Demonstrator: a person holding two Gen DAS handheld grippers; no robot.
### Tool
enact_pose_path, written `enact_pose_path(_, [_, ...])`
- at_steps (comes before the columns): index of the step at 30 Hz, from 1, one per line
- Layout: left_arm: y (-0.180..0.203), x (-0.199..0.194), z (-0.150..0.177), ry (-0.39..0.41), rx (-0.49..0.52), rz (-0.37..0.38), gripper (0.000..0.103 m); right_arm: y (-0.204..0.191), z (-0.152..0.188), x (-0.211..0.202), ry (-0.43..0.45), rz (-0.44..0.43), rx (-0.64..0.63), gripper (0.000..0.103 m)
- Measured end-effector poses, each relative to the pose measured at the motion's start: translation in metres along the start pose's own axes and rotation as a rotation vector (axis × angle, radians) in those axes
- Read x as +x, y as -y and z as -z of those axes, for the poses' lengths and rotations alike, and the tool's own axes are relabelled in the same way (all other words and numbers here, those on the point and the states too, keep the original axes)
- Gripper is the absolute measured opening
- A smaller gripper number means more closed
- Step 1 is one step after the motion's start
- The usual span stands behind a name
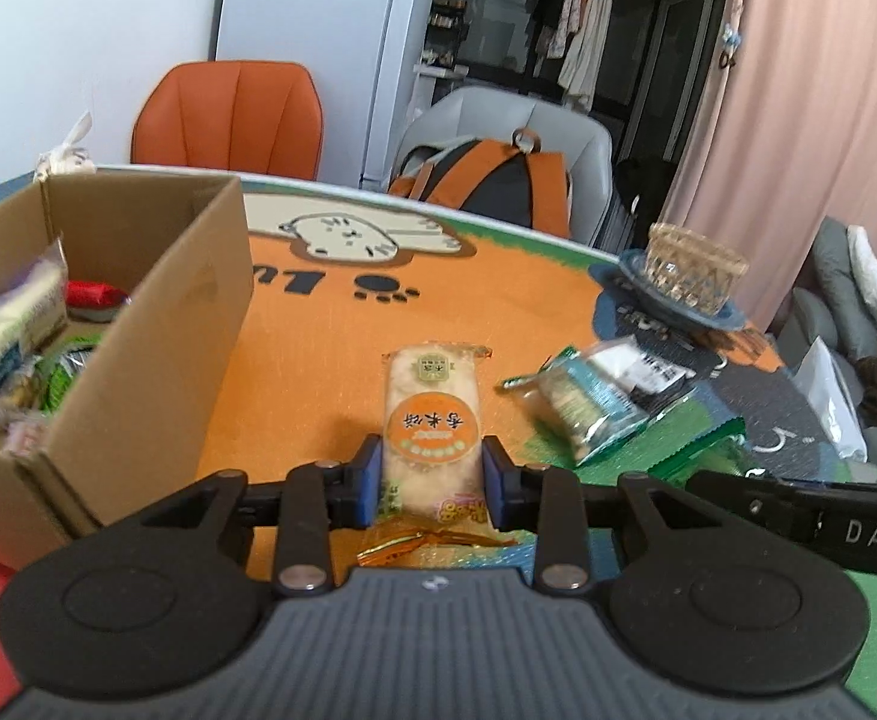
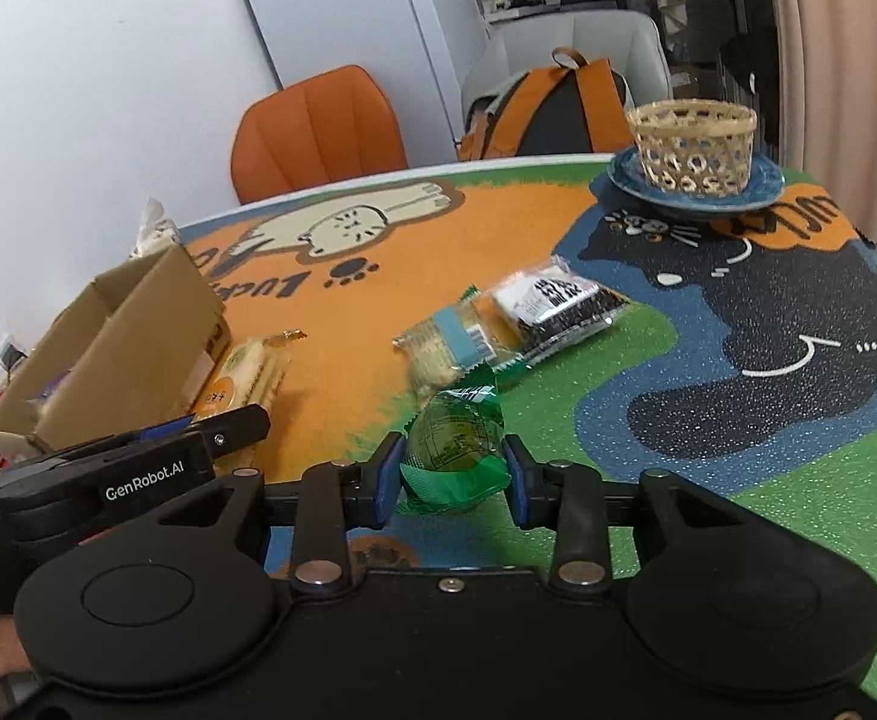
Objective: Organize snacks
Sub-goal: 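Grasp the cream cake packet with the left tool while the right grasps the green candy, then carry the cake packet in the left tool while the right carries the green candy to the box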
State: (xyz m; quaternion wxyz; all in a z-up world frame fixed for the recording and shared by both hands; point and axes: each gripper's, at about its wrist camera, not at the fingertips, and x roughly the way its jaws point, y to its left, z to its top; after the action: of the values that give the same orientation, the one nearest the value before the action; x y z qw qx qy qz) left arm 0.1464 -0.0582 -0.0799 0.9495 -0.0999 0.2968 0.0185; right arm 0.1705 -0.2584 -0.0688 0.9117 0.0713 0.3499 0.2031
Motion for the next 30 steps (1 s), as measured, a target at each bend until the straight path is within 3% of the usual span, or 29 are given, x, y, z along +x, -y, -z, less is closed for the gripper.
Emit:
enact_pose_path(17, [-0.002,-0.052,-0.023,0.121,-0.009,0.031,0.032,-0.018,-0.011,-0.04,0.097,-0.011,-0.029,0.035])
enact_pose_path(30, [-0.034,-0.082,-0.037,0.187,-0.042,-0.006,0.032,-0.052,-0.021,-0.045,0.146,-0.071,-0.063,0.035])
